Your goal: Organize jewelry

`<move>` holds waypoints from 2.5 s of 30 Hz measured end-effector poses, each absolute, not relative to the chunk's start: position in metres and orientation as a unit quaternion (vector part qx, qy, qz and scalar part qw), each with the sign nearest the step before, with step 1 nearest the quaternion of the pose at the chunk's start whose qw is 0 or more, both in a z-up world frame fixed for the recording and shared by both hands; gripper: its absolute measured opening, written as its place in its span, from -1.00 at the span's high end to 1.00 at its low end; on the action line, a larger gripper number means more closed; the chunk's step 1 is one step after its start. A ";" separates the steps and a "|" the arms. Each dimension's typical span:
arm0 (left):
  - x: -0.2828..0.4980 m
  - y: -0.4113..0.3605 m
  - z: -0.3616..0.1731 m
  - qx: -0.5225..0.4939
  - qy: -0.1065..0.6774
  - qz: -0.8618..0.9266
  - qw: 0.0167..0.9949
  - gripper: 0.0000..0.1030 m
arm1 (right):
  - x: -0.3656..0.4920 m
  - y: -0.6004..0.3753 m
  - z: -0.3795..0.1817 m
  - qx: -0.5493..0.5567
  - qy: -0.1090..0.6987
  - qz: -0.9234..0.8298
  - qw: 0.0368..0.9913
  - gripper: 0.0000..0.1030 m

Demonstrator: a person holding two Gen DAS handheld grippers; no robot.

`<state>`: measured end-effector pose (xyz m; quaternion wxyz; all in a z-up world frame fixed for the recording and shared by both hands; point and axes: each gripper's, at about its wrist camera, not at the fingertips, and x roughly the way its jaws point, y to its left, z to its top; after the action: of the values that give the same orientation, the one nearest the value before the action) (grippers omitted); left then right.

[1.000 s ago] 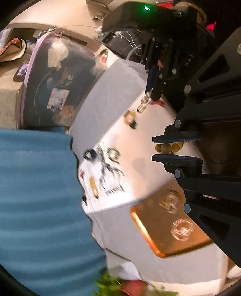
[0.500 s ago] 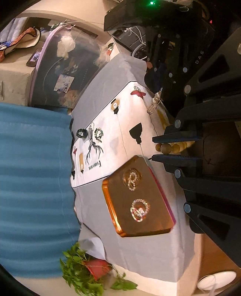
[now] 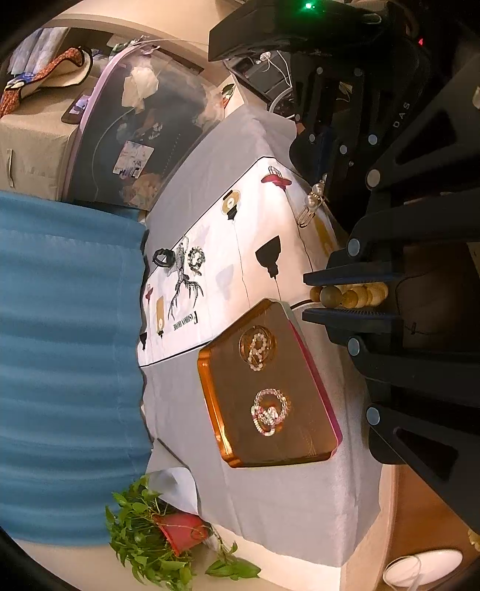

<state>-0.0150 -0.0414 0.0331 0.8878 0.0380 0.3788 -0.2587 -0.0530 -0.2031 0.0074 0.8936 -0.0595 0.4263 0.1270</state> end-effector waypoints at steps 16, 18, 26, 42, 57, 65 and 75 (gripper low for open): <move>0.051 -0.010 0.024 0.016 0.386 -0.216 0.897 0.81 | 0.020 -0.189 0.000 -0.069 0.421 0.121 0.896 0.78; 0.066 -0.007 0.022 0.016 0.386 -0.208 0.899 0.81 | 0.037 -0.186 -0.001 -0.066 0.419 0.123 0.897 0.78; 0.124 0.000 0.013 0.018 0.387 -0.187 0.903 0.81 | 0.104 -0.165 -0.004 -0.066 0.409 0.136 0.900 0.78; 0.208 0.008 -0.026 0.025 0.410 -0.133 0.902 0.30 | 0.201 -0.145 -0.052 -0.066 0.431 0.125 0.891 0.70; 0.093 0.010 -0.018 0.052 0.402 -0.064 0.912 -0.97 | 0.073 -0.165 -0.031 -0.079 0.423 0.101 0.897 -0.47; 0.007 -0.005 0.020 0.057 0.361 -0.076 0.928 -0.97 | -0.012 -0.183 0.016 -0.064 0.367 0.077 0.925 -0.47; -0.052 -0.013 0.039 0.054 0.320 -0.074 0.943 -0.98 | -0.077 -0.184 0.031 -0.073 0.338 0.067 0.936 -0.48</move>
<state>-0.0520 -0.0130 0.0387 0.9430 0.0545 0.3199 -0.0736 -0.0773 -0.1842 0.0306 0.9358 -0.0729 0.3383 0.0669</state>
